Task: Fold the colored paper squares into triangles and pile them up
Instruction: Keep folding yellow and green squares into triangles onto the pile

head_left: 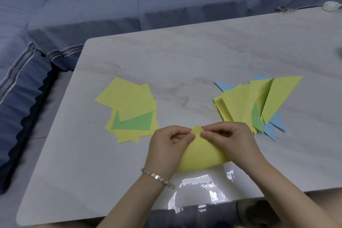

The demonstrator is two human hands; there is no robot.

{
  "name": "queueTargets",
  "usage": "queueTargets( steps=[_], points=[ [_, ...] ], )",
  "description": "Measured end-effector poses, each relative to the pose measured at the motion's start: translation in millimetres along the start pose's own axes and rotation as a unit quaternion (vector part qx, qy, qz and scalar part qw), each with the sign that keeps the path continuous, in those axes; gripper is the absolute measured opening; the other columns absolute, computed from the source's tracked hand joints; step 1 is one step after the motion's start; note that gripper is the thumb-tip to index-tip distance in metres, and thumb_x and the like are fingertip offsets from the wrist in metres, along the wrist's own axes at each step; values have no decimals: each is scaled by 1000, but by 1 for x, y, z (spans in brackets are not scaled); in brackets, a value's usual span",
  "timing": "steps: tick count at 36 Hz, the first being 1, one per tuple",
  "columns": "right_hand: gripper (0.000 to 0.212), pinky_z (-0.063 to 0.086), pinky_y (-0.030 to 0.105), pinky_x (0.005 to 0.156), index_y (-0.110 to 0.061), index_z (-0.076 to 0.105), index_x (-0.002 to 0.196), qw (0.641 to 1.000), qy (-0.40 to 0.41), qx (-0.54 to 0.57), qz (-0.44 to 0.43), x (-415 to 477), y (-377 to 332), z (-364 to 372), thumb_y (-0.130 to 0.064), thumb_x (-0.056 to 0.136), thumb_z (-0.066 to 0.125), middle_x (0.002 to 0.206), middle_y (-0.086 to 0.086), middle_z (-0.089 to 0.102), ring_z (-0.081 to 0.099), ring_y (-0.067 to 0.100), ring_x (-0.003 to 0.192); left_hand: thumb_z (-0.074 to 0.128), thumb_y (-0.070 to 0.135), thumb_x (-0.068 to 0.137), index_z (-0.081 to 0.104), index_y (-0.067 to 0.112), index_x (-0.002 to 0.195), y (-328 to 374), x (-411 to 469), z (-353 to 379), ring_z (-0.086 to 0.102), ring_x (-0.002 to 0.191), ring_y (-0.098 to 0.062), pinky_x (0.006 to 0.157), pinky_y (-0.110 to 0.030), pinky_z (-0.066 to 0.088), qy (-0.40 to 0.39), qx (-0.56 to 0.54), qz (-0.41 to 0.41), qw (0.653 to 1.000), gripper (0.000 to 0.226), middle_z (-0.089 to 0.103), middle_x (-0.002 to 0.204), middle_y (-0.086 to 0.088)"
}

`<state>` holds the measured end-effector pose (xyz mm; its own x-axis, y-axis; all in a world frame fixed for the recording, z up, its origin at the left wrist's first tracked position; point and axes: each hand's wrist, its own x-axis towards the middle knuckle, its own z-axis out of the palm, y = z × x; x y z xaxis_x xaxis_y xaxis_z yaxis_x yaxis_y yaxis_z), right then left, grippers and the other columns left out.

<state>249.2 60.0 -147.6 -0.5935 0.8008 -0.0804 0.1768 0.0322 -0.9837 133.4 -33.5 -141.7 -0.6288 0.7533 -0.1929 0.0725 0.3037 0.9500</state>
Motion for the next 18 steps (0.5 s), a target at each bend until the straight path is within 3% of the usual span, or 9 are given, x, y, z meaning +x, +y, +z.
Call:
queueTargets(
  steps=[4, 7, 10, 12, 14, 16, 18],
  points=[
    [17, 42, 7, 61, -21, 73, 67, 998, -31, -53, -13, 19, 13, -1, -5, 69, 78, 59, -18, 67, 59, -4, 59, 75, 8, 73, 63, 28, 63, -4, 27, 5, 56, 55, 0, 62, -15, 46, -46, 63, 14, 997, 25, 62, 58, 9],
    [6, 40, 7, 63, -13, 75, 76, 991, -11, -132, -29, 39, 29, -1, -11, 71, 78, 66, -18, 66, 58, -5, 63, 76, 9, 72, 60, 25, 57, -14, 53, 13, 52, 54, -8, 63, -27, 48, -47, 105, 14, 993, 27, 58, 56, 4],
    [6, 42, 19, 69, -10, 74, 82, 940, 49, -306, -146, 51, 48, 4, -11, 79, 69, 79, 1, 69, 63, 16, 75, 73, 4, 73, 58, 24, 56, -29, 76, 20, 50, 53, -11, 68, -36, 51, -24, 116, -27, 993, 30, 55, 56, 4],
    [17, 51, 28, 67, -10, 73, 80, 896, 30, -384, -221, 49, 62, 11, -18, 79, 58, 81, 6, 68, 65, 26, 75, 72, 3, 73, 59, 20, 57, -41, 88, 22, 50, 54, -12, 68, -34, 49, -1, 113, -48, 992, 27, 55, 57, 4],
    [31, 55, 31, 66, -12, 74, 82, 866, -17, -437, -243, 43, 82, 16, -28, 80, 47, 86, 6, 69, 67, 26, 76, 72, 3, 73, 65, 12, 65, -50, 97, 21, 49, 54, -11, 62, -23, 45, 18, 119, -50, 991, 14, 54, 57, 6],
    [37, 55, 34, 71, -12, 73, 87, 858, -55, -456, -229, 34, 101, 20, -32, 83, 42, 93, 7, 69, 68, 27, 82, 71, 3, 74, 69, 4, 75, -58, 101, 19, 47, 52, -7, 56, -18, 40, 30, 131, -49, 990, 3, 53, 56, 8],
    [44, 55, 37, 76, -11, 73, 92, 856, -56, -457, -236, 25, 115, 22, -34, 93, 36, 99, 8, 69, 67, 27, 91, 71, 3, 74, 69, 2, 77, -66, 102, 17, 49, 53, -12, 60, -22, 44, 37, 130, -57, 989, 3, 53, 56, 7]
  ],
)
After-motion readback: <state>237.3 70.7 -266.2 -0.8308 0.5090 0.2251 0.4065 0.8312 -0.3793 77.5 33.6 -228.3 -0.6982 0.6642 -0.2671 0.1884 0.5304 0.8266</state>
